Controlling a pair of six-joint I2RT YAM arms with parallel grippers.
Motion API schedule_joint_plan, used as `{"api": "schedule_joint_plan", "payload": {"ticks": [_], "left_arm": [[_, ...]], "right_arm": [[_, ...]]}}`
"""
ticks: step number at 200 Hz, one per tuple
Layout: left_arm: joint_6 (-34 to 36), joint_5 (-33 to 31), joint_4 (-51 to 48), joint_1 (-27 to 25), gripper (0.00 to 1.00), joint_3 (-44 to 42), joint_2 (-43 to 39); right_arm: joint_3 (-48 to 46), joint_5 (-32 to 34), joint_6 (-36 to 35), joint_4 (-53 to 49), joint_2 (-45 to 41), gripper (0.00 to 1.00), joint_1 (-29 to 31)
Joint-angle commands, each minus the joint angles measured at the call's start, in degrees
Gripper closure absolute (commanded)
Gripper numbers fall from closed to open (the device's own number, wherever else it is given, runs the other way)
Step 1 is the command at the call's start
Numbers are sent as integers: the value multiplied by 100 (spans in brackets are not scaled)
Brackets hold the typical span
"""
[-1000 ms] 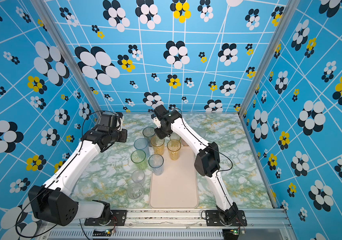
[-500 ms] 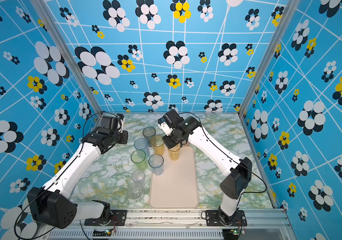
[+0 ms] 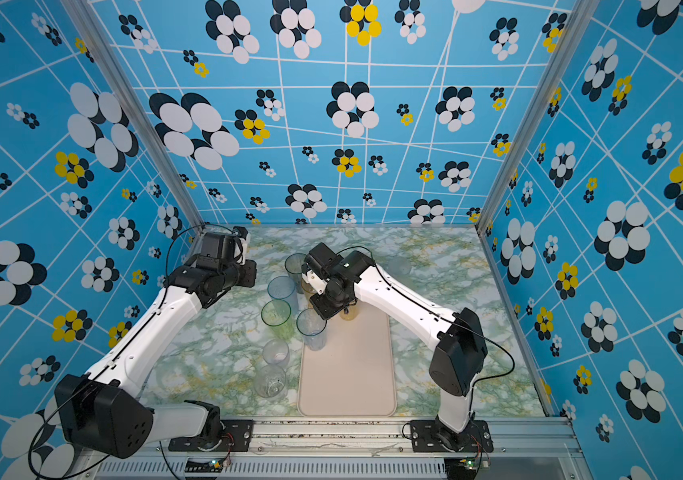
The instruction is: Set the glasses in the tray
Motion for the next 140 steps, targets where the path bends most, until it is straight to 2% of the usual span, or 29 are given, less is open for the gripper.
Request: {"api": "schedule_joint_plan", "payload": {"ticks": [1, 140], "left_arm": [[84, 96, 105, 14, 65, -111, -187], [85, 247, 218, 207, 65, -191, -240]], "right_arm": [[251, 26, 109, -87, 222, 72, 40], [689, 243, 44, -388, 802, 78, 48]]}}
